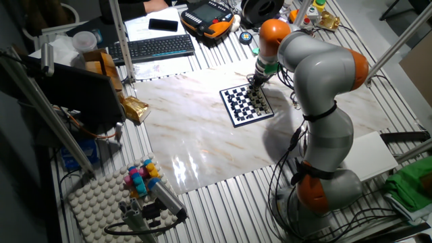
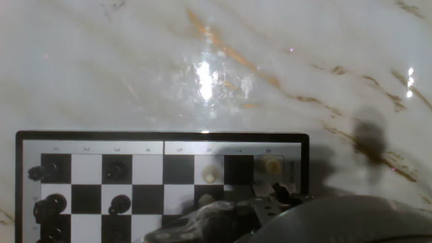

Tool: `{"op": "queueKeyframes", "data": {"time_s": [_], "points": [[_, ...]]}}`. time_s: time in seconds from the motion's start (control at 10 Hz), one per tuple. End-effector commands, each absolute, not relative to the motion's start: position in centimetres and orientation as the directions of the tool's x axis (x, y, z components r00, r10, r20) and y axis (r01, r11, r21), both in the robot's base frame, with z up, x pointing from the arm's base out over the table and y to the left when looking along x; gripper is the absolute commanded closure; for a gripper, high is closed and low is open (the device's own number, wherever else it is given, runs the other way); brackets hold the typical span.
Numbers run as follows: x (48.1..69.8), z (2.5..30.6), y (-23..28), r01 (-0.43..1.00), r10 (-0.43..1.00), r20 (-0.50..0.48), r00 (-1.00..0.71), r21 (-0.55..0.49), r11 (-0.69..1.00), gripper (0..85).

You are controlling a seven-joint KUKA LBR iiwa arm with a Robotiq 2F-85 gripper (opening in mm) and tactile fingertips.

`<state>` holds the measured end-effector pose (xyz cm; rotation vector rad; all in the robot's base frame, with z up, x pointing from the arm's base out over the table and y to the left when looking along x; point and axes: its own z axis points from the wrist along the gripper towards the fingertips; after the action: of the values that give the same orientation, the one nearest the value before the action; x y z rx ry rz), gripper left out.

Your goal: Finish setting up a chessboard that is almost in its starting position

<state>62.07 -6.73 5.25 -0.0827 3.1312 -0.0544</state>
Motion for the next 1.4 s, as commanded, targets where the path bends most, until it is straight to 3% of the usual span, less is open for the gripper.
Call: {"op": "queueKeyframes", "data": {"time_s": [0.0,0.3,0.8,1.3], "points": [[62.1,5.3,-6.7,-0.053,-0.053,-0.008,-0.999,-0.040,0.998,66.3],[62.2,5.5,-6.6,-0.057,-0.057,0.011,-0.998,-0.044,0.997,66.7],[62.3,6.0,-6.7,-0.062,-0.061,0.023,-0.998,-0.054,0.997,58.3],[62.0,9.3,-6.7,-0.060,-0.057,0.055,-0.997,-0.064,0.996,59.7]]}}
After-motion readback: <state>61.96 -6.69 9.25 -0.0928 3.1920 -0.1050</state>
